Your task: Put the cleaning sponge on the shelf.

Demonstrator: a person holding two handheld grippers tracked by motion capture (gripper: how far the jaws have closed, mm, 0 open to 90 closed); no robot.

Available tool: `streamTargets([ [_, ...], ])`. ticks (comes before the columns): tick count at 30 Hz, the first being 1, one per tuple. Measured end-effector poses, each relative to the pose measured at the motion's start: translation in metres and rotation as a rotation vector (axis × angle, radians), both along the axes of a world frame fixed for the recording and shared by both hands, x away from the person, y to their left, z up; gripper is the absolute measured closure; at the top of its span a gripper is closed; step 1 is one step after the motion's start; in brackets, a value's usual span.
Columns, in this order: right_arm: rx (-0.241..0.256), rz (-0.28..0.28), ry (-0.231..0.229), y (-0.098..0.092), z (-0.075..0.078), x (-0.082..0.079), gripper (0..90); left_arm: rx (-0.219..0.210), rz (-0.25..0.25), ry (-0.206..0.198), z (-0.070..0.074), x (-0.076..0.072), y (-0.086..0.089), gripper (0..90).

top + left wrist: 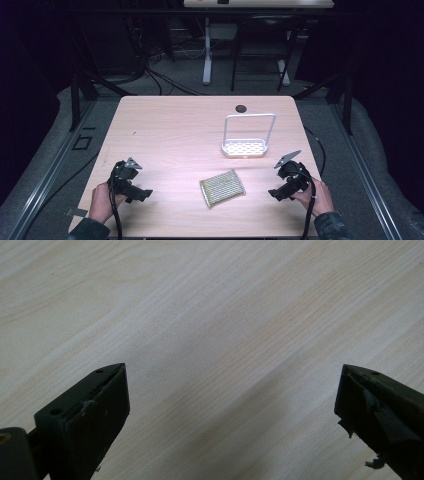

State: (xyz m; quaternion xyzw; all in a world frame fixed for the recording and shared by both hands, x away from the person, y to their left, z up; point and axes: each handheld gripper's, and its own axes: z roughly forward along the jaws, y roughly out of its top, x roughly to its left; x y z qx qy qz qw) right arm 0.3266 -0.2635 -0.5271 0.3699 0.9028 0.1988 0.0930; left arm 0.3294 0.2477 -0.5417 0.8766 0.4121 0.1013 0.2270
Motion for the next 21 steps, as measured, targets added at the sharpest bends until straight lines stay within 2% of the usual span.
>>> streamTargets([
  [9, -0.009, 0.039, 0.008, 0.005, 0.002, 0.000, 3.5, -0.001, -0.005, 0.001, 0.000, 0.000, 0.000, 1.2],
  [11, -0.011, 0.059, 0.000, 0.006, 0.002, 0.000, 2.8, 0.000, -0.003, 0.000, 0.000, 0.000, 0.000, 1.2],
  [21, -0.006, 0.085, -0.010, 0.013, 0.007, -0.001, 0.0, 0.007, -0.009, 0.000, 0.000, 0.000, -0.001, 1.1],
])
